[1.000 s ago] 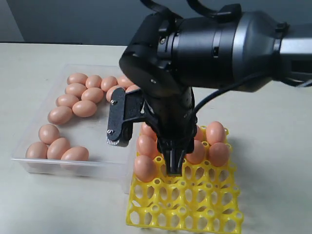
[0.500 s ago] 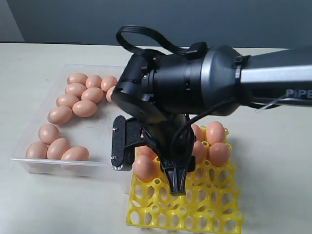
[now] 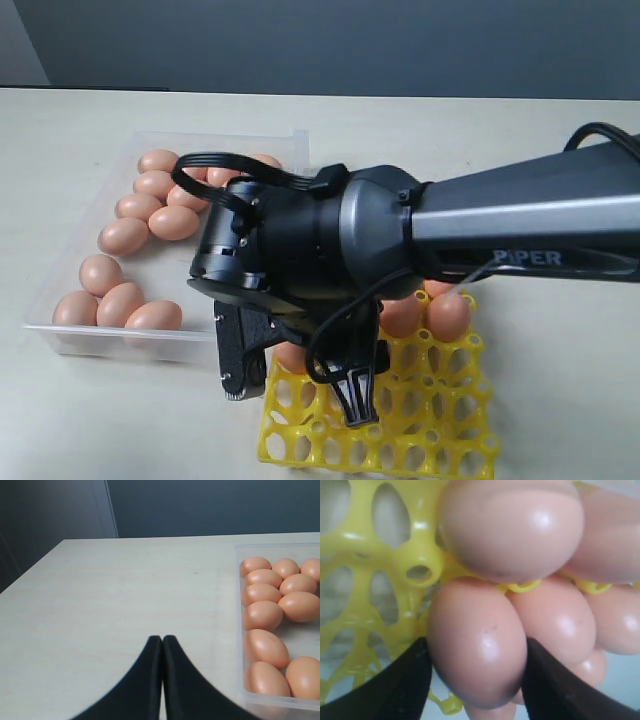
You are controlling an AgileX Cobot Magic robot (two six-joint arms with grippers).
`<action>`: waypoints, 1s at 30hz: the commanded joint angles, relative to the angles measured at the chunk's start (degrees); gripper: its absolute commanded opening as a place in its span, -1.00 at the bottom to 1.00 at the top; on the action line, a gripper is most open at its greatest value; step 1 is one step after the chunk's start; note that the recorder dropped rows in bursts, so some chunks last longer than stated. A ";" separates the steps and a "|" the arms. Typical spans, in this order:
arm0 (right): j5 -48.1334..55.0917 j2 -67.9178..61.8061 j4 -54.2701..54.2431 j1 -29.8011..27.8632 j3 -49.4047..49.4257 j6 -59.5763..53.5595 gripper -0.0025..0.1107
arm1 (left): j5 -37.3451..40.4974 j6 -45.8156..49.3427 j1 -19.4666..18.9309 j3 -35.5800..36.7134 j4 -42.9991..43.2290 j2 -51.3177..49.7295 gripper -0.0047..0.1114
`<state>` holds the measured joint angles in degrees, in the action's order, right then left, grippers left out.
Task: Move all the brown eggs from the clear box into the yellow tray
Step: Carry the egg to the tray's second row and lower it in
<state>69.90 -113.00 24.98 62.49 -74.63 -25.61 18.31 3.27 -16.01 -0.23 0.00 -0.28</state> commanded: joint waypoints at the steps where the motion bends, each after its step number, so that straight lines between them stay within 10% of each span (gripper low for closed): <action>1: 0.06 0.03 2.33 0.10 0.12 1.06 -0.61 | -0.63 -0.03 0.26 0.23 0.00 0.28 -0.91; 6: 0.06 0.14 1.51 0.45 0.12 1.19 -0.18 | -0.63 -0.03 0.26 0.23 0.00 0.28 -0.91; 30: 0.06 4.05 -0.86 0.43 0.12 1.67 0.05 | -0.63 -0.03 0.26 0.23 0.00 0.28 -0.91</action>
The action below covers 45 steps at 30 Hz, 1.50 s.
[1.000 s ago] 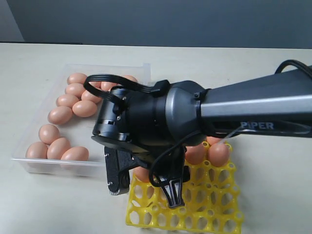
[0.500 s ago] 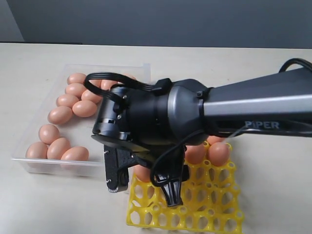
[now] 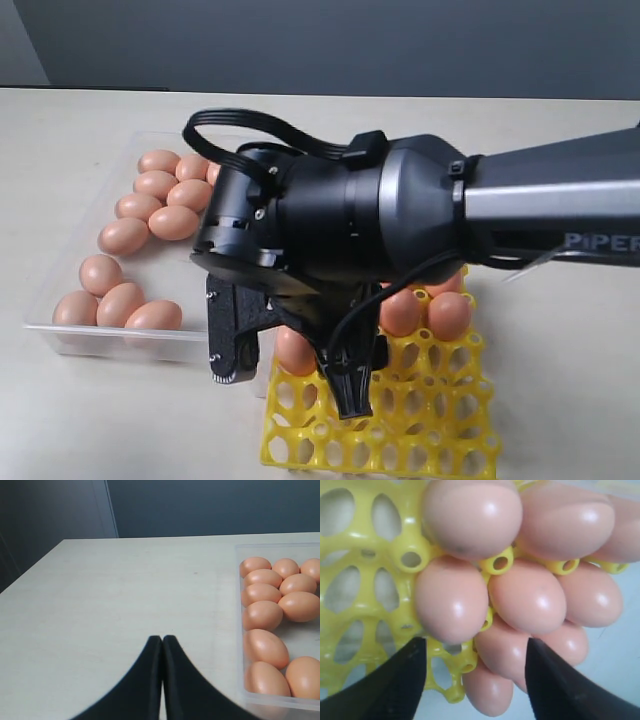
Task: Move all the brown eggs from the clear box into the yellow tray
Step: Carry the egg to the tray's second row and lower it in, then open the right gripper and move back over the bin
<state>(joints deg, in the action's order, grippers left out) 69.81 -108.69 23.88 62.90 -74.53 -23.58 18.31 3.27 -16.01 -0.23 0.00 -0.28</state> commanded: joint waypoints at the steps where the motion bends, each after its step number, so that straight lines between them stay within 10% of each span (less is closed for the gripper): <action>1: 0.15 -0.26 1.13 0.02 0.02 -0.36 0.05 | -0.63 -0.03 0.26 0.23 0.00 0.28 -0.91; 9: 0.15 1.48 13.52 0.02 -3.66 7.93 0.05 | -0.63 -0.03 0.26 0.23 0.00 0.28 -0.91; 21: -23.95 -9.69 -28.07 -4.35 -21.28 14.35 0.05 | -0.63 -0.03 0.26 0.23 0.00 0.28 -0.91; 29: -26.20 -19.51 -28.48 -13.95 -37.96 14.43 0.05 | -0.63 -0.03 0.26 0.23 0.00 0.28 -0.91; 45: -30.31 -28.82 -32.53 -14.24 -41.24 0.74 0.05 | -0.63 -0.03 0.26 0.23 0.00 0.28 -0.91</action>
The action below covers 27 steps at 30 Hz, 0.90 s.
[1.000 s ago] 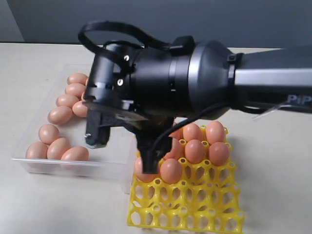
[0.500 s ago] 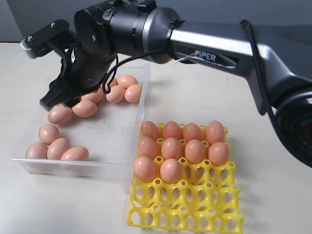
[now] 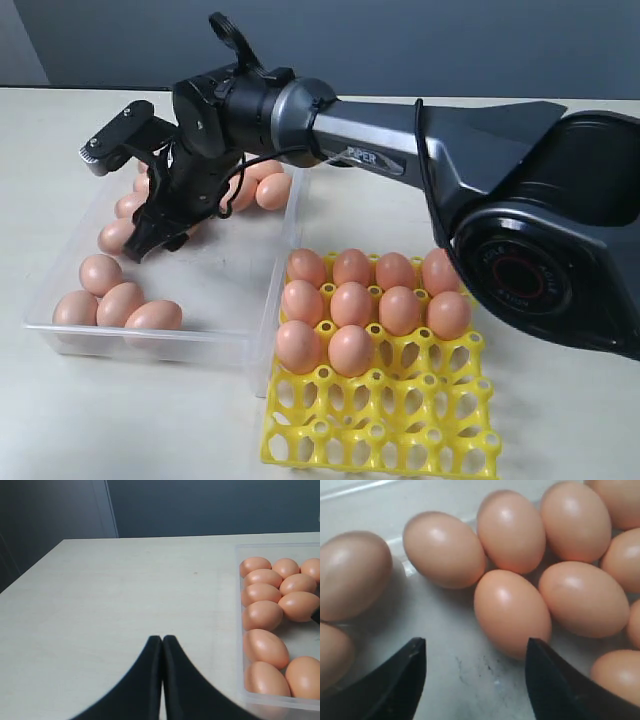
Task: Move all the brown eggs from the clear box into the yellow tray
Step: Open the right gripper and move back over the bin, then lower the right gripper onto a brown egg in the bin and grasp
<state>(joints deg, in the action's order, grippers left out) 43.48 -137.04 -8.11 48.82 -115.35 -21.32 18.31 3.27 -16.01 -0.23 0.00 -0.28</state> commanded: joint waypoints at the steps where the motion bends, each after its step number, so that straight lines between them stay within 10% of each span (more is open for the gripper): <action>1: -4.27 -0.95 -0.01 -0.16 -0.42 -1.53 0.05 | -0.63 -0.03 0.26 0.23 0.00 0.28 -0.91; 27: -9.18 -4.51 2.01 -0.16 -0.42 -3.46 -0.01 | -0.63 -0.03 0.26 0.23 0.00 0.28 -0.91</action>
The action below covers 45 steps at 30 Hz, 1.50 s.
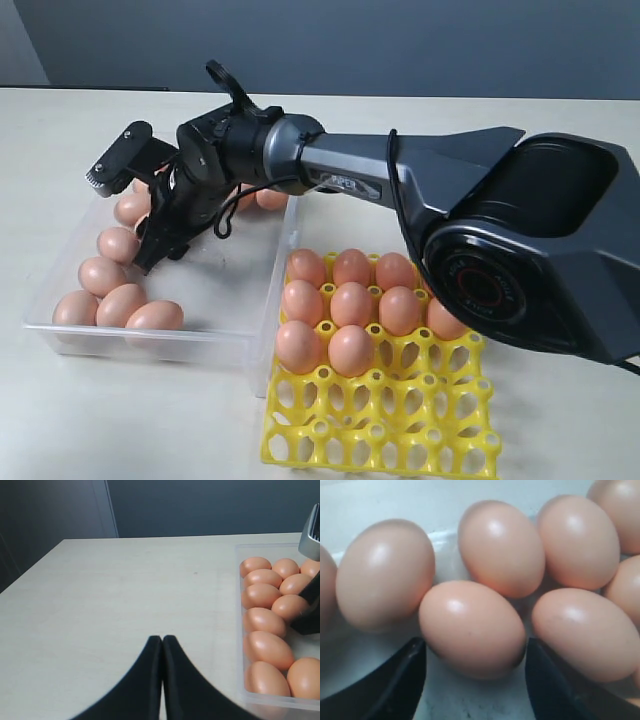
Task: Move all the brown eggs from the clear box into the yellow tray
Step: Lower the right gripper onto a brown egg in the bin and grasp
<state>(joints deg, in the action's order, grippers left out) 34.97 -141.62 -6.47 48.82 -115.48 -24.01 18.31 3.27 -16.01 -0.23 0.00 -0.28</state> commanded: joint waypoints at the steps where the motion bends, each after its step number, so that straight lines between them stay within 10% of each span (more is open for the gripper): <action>1: -0.05 0.06 0.38 -0.16 -0.29 -0.77 -0.09 | -0.63 -0.03 0.26 0.23 0.00 0.28 -0.91; 8: 3.57 0.41 0.38 -0.16 -0.29 -0.77 -0.96 | -0.63 -0.03 0.26 0.23 0.00 0.28 -0.91; 17: 0.35 5.14 -1.87 -0.16 -0.29 2.97 -0.93 | -0.63 -0.03 0.26 0.23 0.00 0.28 -0.91; 25: -1.71 5.14 -4.50 -0.16 -2.67 2.97 0.08 | -0.63 -0.03 0.26 0.23 0.00 0.28 -0.91; 45: -2.24 -1.81 -7.97 -0.16 -3.76 2.67 0.01 | -0.63 -0.03 0.26 0.23 0.00 0.28 -0.91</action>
<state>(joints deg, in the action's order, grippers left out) 33.61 -142.66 -14.17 48.82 -118.91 -21.16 18.31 3.27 -16.01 -0.23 0.00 -0.28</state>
